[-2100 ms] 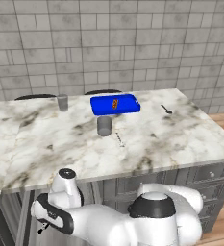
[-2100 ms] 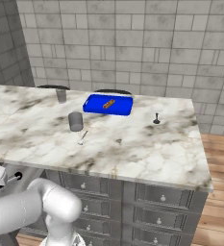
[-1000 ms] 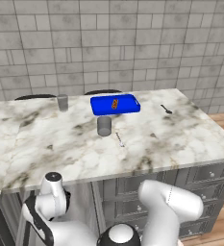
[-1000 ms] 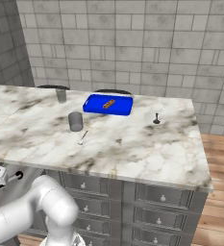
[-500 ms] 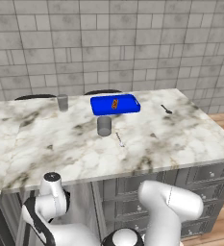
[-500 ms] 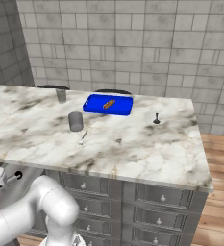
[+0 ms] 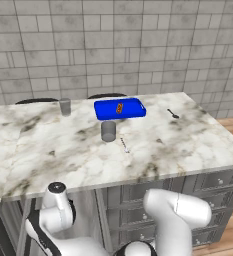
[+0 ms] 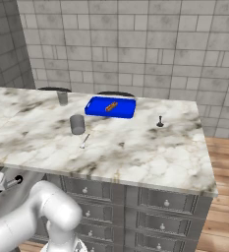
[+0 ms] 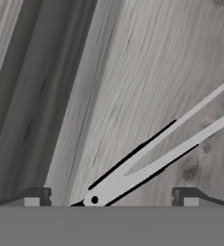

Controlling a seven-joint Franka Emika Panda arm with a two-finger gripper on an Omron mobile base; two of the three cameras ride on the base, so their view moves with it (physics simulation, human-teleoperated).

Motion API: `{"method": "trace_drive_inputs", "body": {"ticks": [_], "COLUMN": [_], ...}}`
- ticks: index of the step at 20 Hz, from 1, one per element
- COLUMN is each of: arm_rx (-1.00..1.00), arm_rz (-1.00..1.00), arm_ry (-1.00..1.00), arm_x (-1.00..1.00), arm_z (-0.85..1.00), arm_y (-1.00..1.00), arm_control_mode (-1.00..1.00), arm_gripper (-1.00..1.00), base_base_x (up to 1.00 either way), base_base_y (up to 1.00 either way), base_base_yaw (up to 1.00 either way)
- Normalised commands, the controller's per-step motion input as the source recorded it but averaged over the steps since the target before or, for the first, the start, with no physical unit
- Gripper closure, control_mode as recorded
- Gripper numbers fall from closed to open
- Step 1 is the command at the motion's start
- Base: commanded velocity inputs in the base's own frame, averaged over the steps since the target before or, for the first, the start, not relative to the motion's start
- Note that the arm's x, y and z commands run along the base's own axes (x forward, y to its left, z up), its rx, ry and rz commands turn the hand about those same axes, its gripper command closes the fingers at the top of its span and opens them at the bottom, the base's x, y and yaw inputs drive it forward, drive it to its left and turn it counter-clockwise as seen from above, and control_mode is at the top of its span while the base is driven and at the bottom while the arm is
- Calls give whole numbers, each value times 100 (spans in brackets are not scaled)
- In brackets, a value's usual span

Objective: Take the tongs from the drawer on the left and place them on the dining counter next to the tray containing the hot dog.

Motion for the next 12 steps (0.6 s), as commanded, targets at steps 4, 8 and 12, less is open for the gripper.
{"method": "trace_drive_inputs", "body": {"ticks": [4, 8, 12], "arm_rx": [0, -1, -3], "arm_rz": [0, 0, 0], "arm_ry": [0, 1, 0], "arm_x": [0, 4, 8], "arm_z": [0, -11, -14], "arm_y": [0, 0, 0], "arm_control_mode": [-100, -100, -100], "arm_gripper": [-100, -100, -100], "base_base_x": [0, 0, 0], "base_base_y": [0, 0, 0], "base_base_yaw": [0, 0, 0]}}
